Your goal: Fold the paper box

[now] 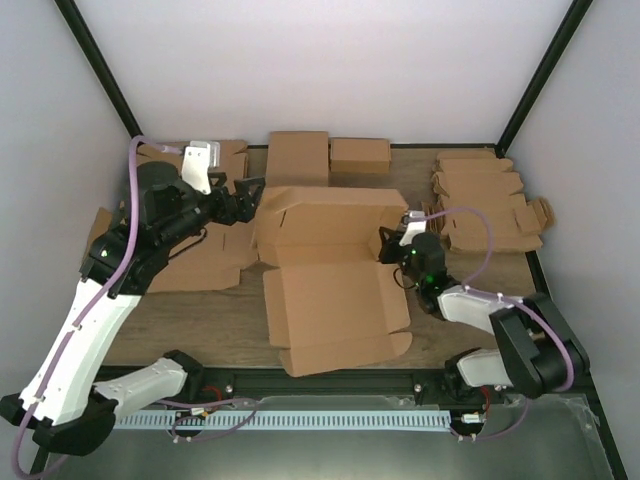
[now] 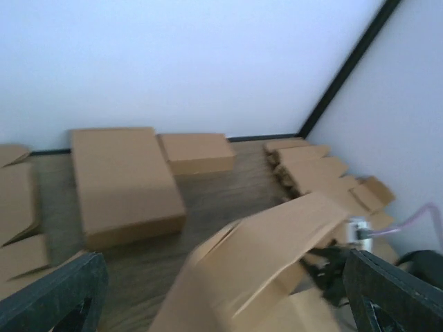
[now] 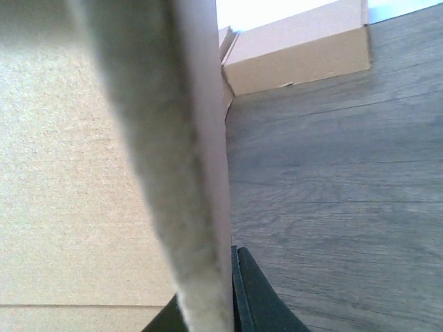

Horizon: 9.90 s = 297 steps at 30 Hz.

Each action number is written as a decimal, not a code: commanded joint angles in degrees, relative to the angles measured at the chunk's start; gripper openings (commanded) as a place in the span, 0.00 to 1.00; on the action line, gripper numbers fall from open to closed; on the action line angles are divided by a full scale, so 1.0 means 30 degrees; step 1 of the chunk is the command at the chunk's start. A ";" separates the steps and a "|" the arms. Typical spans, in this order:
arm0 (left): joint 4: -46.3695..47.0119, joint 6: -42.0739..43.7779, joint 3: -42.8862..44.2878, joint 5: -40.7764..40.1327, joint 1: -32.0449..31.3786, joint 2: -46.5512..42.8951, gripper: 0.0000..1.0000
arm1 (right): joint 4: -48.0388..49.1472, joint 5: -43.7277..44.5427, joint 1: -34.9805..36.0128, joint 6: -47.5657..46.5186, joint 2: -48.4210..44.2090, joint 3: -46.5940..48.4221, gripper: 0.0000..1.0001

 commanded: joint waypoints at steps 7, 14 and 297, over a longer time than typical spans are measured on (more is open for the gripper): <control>-0.2579 0.0298 -0.1003 0.3326 0.1917 0.0568 0.96 | -0.3009 -0.0577 -0.1769 0.8009 -0.4506 -0.1154 0.01; -0.2644 -0.0718 -0.2817 0.5018 0.1932 -0.1022 0.97 | -0.3072 0.0167 -0.1826 1.0912 -0.4809 -0.1112 0.01; -0.1255 -0.0793 -0.2837 0.6858 -0.0751 0.3402 0.17 | -2.1535 0.8469 0.8989 -1.9503 -0.0394 1.5199 0.58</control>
